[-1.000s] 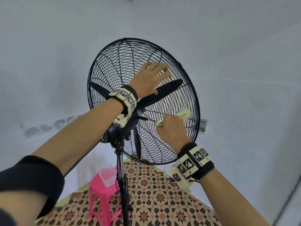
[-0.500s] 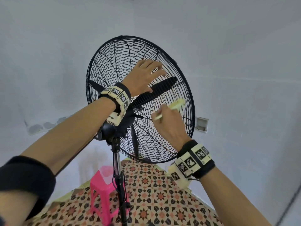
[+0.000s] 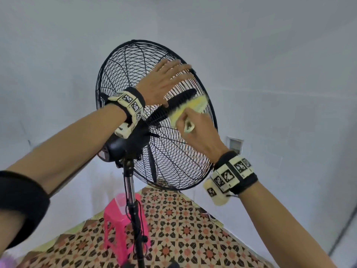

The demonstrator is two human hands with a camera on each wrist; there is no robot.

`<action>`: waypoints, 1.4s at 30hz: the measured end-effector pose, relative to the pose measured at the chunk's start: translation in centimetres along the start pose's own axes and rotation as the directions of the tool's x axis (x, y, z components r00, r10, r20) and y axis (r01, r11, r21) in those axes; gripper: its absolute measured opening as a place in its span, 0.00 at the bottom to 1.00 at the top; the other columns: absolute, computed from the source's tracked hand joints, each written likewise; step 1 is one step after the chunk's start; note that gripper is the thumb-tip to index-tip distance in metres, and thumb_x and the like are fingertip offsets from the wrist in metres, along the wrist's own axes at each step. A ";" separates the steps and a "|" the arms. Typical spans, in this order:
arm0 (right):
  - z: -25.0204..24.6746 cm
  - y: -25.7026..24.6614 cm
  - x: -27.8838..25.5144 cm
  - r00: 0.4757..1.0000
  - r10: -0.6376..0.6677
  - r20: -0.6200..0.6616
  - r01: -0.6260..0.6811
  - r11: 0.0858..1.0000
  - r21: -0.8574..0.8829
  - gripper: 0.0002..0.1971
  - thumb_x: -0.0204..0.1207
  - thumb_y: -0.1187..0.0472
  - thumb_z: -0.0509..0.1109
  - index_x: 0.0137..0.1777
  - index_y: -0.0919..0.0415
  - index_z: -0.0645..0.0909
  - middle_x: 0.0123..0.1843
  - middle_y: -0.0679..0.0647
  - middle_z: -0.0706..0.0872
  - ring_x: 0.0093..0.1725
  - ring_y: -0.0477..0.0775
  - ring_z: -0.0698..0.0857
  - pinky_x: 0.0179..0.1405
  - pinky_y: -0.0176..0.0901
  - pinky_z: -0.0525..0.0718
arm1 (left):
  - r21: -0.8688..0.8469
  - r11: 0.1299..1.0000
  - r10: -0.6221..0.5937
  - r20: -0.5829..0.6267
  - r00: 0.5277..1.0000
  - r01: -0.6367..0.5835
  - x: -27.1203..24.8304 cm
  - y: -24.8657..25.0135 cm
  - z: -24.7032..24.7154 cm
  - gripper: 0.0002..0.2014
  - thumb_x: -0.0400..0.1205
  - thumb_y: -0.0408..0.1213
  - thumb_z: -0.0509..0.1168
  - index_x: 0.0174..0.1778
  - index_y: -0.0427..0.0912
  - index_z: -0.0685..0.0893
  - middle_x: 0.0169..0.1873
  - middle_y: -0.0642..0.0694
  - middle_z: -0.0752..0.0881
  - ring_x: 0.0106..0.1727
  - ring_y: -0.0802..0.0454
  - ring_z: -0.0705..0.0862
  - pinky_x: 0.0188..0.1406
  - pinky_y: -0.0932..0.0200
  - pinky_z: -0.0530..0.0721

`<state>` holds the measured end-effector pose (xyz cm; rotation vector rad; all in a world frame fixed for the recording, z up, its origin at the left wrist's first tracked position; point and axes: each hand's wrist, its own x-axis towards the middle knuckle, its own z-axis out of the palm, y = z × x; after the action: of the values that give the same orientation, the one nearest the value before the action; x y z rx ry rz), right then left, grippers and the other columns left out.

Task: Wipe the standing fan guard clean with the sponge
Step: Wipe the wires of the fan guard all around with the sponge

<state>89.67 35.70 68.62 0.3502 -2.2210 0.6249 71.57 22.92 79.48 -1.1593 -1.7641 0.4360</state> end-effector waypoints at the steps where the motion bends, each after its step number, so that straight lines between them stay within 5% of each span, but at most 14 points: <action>1: -0.4 0.2 0.7 0.996 -0.042 -0.075 0.044 0.999 0.023 0.06 0.84 0.65 0.67 0.47 0.55 0.75 0.41 0.53 0.90 0.33 0.48 0.88 0.30 0.36 0.86 | 0.005 1.000 0.001 0.040 0.999 -0.001 0.2 -0.3 -0.2 0.67 0.61 0.60 0.87 0.90 0.53 0.51 0.90 0.42 0.55 0.89 0.35 0.57 0.88 0.32 0.53; 5: 1.5 2.1 0.0 0.998 -0.016 -0.066 0.016 1.000 -0.002 0.07 0.82 0.66 0.70 0.48 0.56 0.74 0.39 0.52 0.89 0.31 0.47 0.86 0.26 0.36 0.82 | 0.021 0.999 -0.033 0.118 0.993 0.031 1.1 0.0 -0.8 0.65 0.62 0.60 0.86 0.90 0.54 0.54 0.88 0.42 0.59 0.88 0.34 0.60 0.86 0.30 0.60; 8: 3.2 3.5 -2.4 0.999 0.051 -0.019 -0.051 0.997 -0.054 0.08 0.84 0.63 0.69 0.47 0.55 0.72 0.38 0.49 0.85 0.28 0.38 0.81 0.22 0.25 0.74 | 0.058 0.997 -0.052 0.162 0.985 0.043 1.9 0.8 -1.5 0.65 0.60 0.59 0.87 0.89 0.54 0.56 0.88 0.41 0.60 0.87 0.34 0.61 0.84 0.27 0.64; 11: 2.1 3.1 -2.7 0.988 0.133 -0.073 -0.131 0.991 0.039 0.07 0.84 0.61 0.68 0.44 0.56 0.75 0.38 0.50 0.86 0.30 0.40 0.83 0.23 0.26 0.75 | 0.107 0.993 -0.068 0.189 0.980 0.048 2.5 1.1 -2.3 0.65 0.58 0.62 0.87 0.87 0.56 0.56 0.88 0.42 0.61 0.86 0.33 0.62 0.80 0.26 0.69; 14: 0.6 2.4 -1.3 0.985 0.059 -0.162 -0.031 0.984 0.174 0.05 0.84 0.64 0.66 0.46 0.59 0.77 0.41 0.47 0.87 0.36 0.42 0.87 0.29 0.31 0.84 | 0.166 0.986 -0.057 0.218 0.974 0.020 2.8 0.8 -3.3 0.67 0.54 0.68 0.86 0.86 0.57 0.56 0.85 0.42 0.63 0.84 0.34 0.63 0.75 0.28 0.73; 17: 0.8 2.9 -1.3 0.996 -0.022 -0.081 0.032 0.992 0.118 0.05 0.84 0.66 0.67 0.47 0.59 0.75 0.39 0.50 0.88 0.32 0.42 0.85 0.27 0.34 0.82 | 0.191 0.982 -0.059 0.231 0.971 0.014 2.7 0.8 -3.9 0.67 0.54 0.69 0.85 0.86 0.56 0.58 0.81 0.41 0.64 0.82 0.34 0.65 0.72 0.30 0.76; 19: 1.7 3.6 -2.9 0.999 0.027 -0.019 -0.026 0.998 0.050 0.07 0.84 0.63 0.68 0.45 0.57 0.73 0.34 0.49 0.84 0.26 0.40 0.80 0.24 0.29 0.73 | 0.198 0.980 -0.073 0.241 0.968 0.024 2.8 1.1 -3.8 0.66 0.55 0.67 0.86 0.85 0.55 0.58 0.81 0.41 0.64 0.81 0.35 0.65 0.73 0.30 0.75; 23: 1.8 4.0 -5.8 0.974 0.223 0.025 -0.224 0.974 0.024 0.11 0.84 0.54 0.65 0.41 0.57 0.77 0.36 0.53 0.87 0.30 0.49 0.81 0.26 0.37 0.74 | 0.193 0.979 -0.111 0.273 0.956 0.059 3.5 2.0 -4.0 0.67 0.54 0.62 0.88 0.84 0.53 0.56 0.82 0.41 0.62 0.83 0.34 0.63 0.75 0.28 0.73; 28: -0.9 2.9 -2.0 0.987 0.016 -0.158 0.021 0.973 0.230 0.05 0.85 0.64 0.65 0.47 0.58 0.76 0.46 0.52 0.90 0.37 0.46 0.88 0.31 0.27 0.81 | 0.197 0.978 -0.122 0.277 0.953 0.068 3.7 2.1 -4.1 0.67 0.51 0.61 0.89 0.83 0.51 0.59 0.80 0.40 0.64 0.81 0.35 0.64 0.71 0.28 0.76; 32: 0.0 4.7 -1.7 0.992 0.026 -0.123 -0.001 0.979 0.202 0.04 0.84 0.62 0.65 0.48 0.59 0.78 0.43 0.50 0.91 0.39 0.49 0.89 0.36 0.44 0.88 | 0.184 0.976 -0.167 0.296 0.941 0.115 3.0 2.4 -4.5 0.66 0.52 0.56 0.91 0.82 0.49 0.60 0.80 0.39 0.64 0.81 0.33 0.63 0.72 0.23 0.75; 35: 1.4 6.5 -5.1 0.990 0.043 -0.132 -0.014 0.977 0.214 0.07 0.82 0.58 0.63 0.44 0.59 0.77 0.34 0.52 0.87 0.30 0.51 0.85 0.27 0.54 0.84 | 0.185 0.974 -0.183 0.308 0.934 0.129 3.0 2.9 -4.6 0.65 0.54 0.53 0.91 0.83 0.47 0.60 0.82 0.37 0.62 0.83 0.32 0.62 0.77 0.24 0.72; 39: 0.1 7.1 -6.8 0.988 0.087 -0.131 -0.053 0.970 0.237 0.12 0.76 0.52 0.60 0.36 0.58 0.76 0.28 0.50 0.83 0.25 0.50 0.79 0.23 0.41 0.72 | 0.197 0.970 -0.200 0.311 0.929 0.143 3.5 3.9 -4.7 0.65 0.56 0.51 0.91 0.84 0.46 0.59 0.83 0.36 0.61 0.85 0.30 0.61 0.81 0.25 0.68; 42: -2.0 5.7 -4.4 0.981 0.070 -0.180 -0.005 0.942 0.337 0.10 0.81 0.60 0.63 0.40 0.62 0.79 0.33 0.53 0.87 0.29 0.50 0.85 0.25 0.40 0.77 | 0.194 0.971 -0.195 0.312 0.930 0.139 3.7 3.9 -4.7 0.65 0.55 0.51 0.92 0.83 0.47 0.59 0.81 0.37 0.62 0.84 0.30 0.61 0.81 0.26 0.69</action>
<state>91.30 41.82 64.57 0.4021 -1.9409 1.0196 77.24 27.08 80.93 -0.8413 -2.0503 0.6941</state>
